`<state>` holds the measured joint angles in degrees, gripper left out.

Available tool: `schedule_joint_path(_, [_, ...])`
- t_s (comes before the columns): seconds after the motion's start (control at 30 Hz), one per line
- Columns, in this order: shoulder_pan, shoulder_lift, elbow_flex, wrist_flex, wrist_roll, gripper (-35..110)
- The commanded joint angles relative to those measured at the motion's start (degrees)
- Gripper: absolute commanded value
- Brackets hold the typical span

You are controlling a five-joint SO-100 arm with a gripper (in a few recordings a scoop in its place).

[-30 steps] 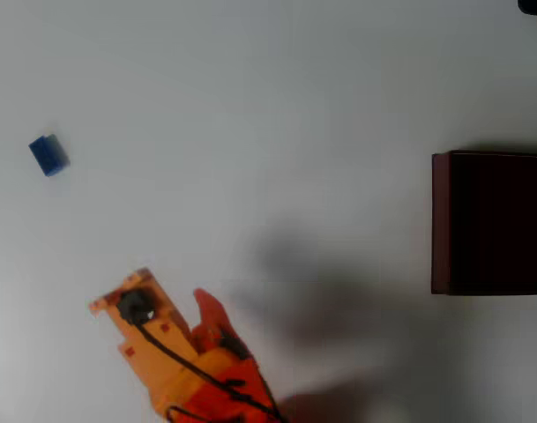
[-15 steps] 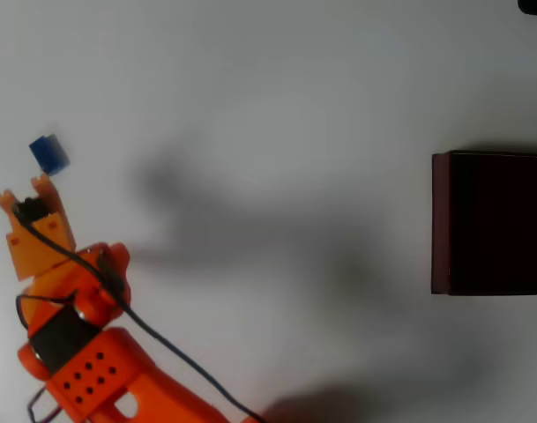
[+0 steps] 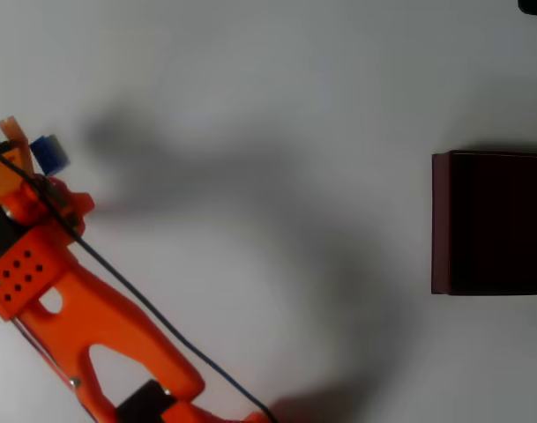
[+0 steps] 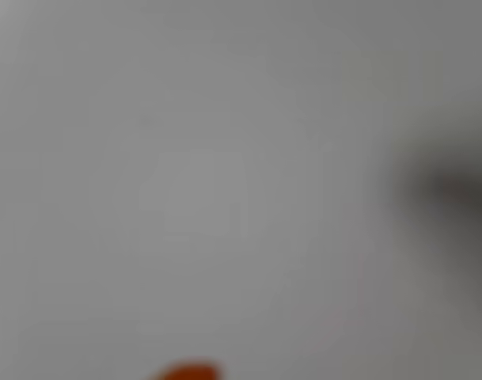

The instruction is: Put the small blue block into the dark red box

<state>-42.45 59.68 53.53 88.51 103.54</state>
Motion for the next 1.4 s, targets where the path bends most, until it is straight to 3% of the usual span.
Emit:
schedule_joint_path(0.0, [-1.1, -2.7, -10.9, 2.1, 0.4, 27])
schedule_joint_path(0.1, [-1.2, -8.1, -19.4, 4.6, 0.2, 27])
schedule_joint_path(0.2, [-1.3, -20.9, -42.9, 14.0, -0.4, 27])
schedule_joint_path(0.3, [-1.1, -29.4, -55.6, 15.1, -1.1, 27])
schedule_joint_path(1.37, [2.3, -37.3, -60.8, 11.2, -6.9, 28])
